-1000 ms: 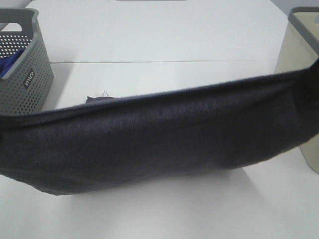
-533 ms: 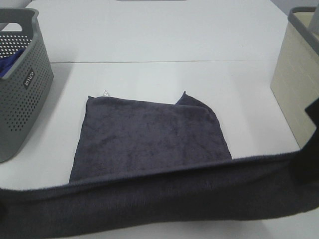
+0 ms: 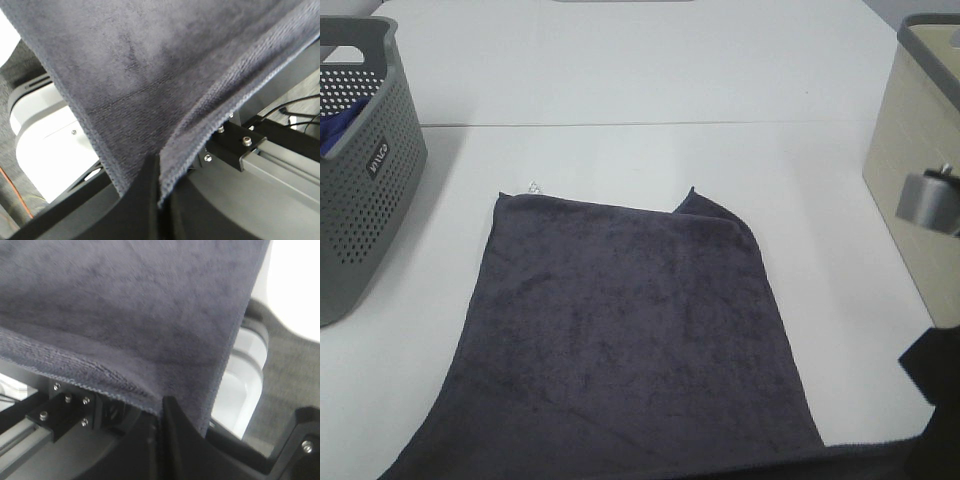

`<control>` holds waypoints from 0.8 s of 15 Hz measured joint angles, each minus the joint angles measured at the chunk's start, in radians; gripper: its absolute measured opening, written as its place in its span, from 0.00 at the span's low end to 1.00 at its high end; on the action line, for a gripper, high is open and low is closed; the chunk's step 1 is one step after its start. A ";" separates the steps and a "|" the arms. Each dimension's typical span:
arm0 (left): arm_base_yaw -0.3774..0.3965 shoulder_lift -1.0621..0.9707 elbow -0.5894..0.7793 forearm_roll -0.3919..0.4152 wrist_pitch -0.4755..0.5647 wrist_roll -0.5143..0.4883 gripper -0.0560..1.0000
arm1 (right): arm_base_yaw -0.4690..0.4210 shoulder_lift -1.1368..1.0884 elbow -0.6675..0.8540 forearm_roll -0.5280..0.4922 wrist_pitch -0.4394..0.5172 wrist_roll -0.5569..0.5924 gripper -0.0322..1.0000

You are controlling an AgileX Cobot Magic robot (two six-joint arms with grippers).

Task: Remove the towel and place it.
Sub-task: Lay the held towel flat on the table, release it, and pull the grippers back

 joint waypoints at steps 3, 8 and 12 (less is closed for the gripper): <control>-0.004 0.049 0.000 0.000 0.001 -0.033 0.05 | -0.005 0.085 0.023 0.011 -0.003 -0.029 0.05; -0.004 0.248 0.003 -0.016 -0.007 0.012 0.05 | -0.007 0.196 0.026 0.011 -0.027 -0.082 0.05; -0.004 0.376 0.003 -0.031 -0.062 0.070 0.05 | -0.007 0.299 0.026 -0.001 -0.068 -0.122 0.05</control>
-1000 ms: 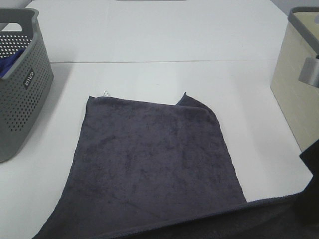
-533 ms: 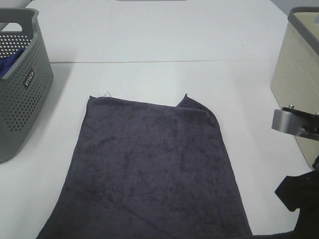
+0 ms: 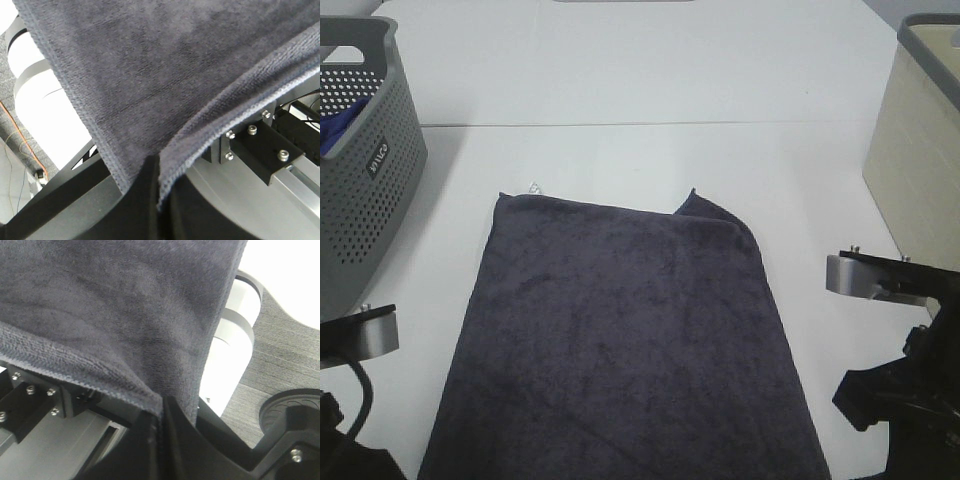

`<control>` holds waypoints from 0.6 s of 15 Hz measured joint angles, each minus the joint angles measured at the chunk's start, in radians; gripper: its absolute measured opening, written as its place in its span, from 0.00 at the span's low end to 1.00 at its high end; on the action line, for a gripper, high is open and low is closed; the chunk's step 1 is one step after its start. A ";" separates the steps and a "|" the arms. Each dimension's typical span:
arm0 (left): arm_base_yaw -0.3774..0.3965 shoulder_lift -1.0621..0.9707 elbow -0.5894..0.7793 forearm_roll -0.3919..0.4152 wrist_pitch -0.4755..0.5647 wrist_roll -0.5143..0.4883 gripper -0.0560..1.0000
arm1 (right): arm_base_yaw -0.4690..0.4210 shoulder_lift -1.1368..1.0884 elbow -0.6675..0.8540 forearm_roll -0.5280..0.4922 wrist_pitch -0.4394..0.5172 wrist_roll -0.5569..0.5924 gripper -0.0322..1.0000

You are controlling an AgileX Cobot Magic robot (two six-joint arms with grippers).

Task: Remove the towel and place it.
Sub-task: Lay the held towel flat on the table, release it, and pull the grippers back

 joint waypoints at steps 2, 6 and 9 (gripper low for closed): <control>0.000 0.055 0.000 -0.006 -0.031 0.035 0.05 | -0.001 0.048 0.000 0.000 -0.022 -0.036 0.05; 0.000 0.184 -0.009 -0.010 -0.092 0.084 0.05 | -0.003 0.141 0.000 0.011 -0.062 -0.078 0.05; 0.000 0.287 -0.054 0.005 -0.117 0.111 0.05 | -0.006 0.218 0.000 0.021 -0.094 -0.117 0.05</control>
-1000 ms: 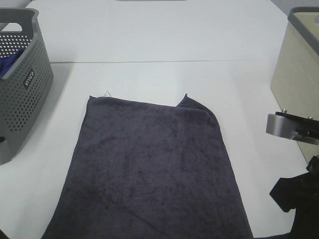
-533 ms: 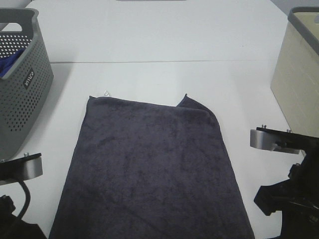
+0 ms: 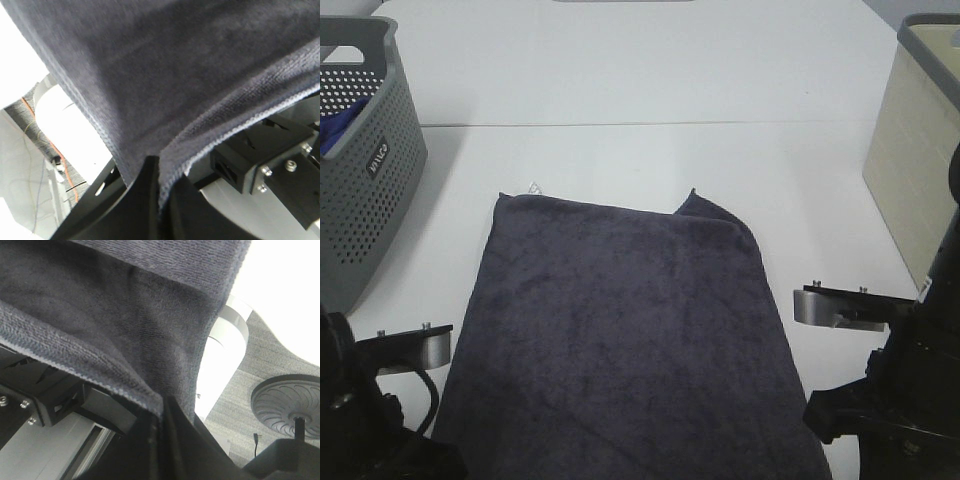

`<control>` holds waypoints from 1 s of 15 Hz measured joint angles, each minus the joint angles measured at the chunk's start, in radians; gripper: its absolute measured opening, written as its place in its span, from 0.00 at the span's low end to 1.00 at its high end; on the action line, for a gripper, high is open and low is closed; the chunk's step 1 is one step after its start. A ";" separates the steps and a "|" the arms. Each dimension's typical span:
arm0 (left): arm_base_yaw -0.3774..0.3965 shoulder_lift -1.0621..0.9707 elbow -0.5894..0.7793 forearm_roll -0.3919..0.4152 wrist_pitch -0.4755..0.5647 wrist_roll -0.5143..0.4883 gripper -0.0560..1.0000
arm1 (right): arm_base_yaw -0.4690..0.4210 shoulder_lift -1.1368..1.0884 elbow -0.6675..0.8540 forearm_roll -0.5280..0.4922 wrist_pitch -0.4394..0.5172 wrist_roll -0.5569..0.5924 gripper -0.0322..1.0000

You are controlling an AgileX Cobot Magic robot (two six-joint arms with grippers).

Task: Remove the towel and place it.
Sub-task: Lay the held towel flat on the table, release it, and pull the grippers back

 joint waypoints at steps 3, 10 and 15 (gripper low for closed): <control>0.000 0.083 -0.030 0.010 -0.001 0.010 0.05 | 0.000 0.066 0.002 0.020 -0.019 -0.035 0.05; -0.120 0.124 -0.031 0.013 -0.002 0.011 0.05 | -0.003 0.099 0.002 0.055 -0.033 -0.082 0.05; -0.120 0.124 -0.031 -0.025 -0.006 0.011 0.08 | -0.003 0.099 0.002 0.055 -0.008 -0.096 0.17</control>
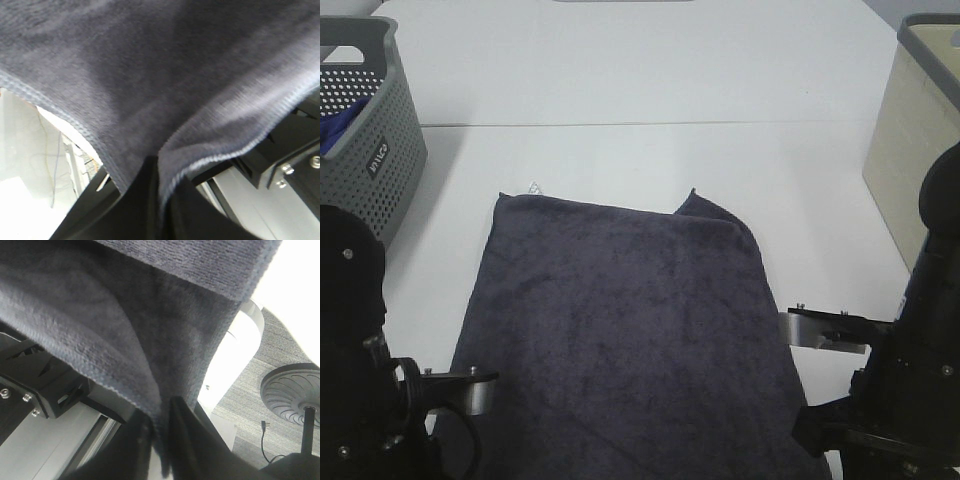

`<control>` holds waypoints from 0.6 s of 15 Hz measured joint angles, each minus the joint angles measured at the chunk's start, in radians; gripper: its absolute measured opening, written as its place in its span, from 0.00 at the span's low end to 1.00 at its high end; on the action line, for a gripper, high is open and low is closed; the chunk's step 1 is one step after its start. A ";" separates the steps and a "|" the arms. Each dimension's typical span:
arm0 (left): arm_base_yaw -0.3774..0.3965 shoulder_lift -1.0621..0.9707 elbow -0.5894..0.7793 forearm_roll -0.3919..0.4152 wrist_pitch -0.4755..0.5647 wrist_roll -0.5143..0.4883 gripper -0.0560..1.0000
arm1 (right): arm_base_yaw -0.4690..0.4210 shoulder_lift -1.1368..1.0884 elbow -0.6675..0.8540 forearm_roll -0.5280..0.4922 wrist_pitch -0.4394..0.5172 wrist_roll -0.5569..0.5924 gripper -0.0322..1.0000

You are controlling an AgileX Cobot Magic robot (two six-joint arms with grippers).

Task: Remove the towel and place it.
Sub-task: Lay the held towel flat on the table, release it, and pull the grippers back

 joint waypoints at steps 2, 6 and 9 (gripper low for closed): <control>0.000 0.000 0.000 -0.042 0.003 0.000 0.26 | 0.000 0.000 0.000 0.000 0.006 -0.002 0.28; 0.000 0.000 0.000 -0.115 0.030 0.001 0.69 | 0.000 0.000 0.000 0.000 0.025 -0.001 0.56; 0.000 0.000 0.000 -0.115 0.057 0.021 0.71 | 0.000 0.000 -0.005 0.000 0.033 -0.010 0.61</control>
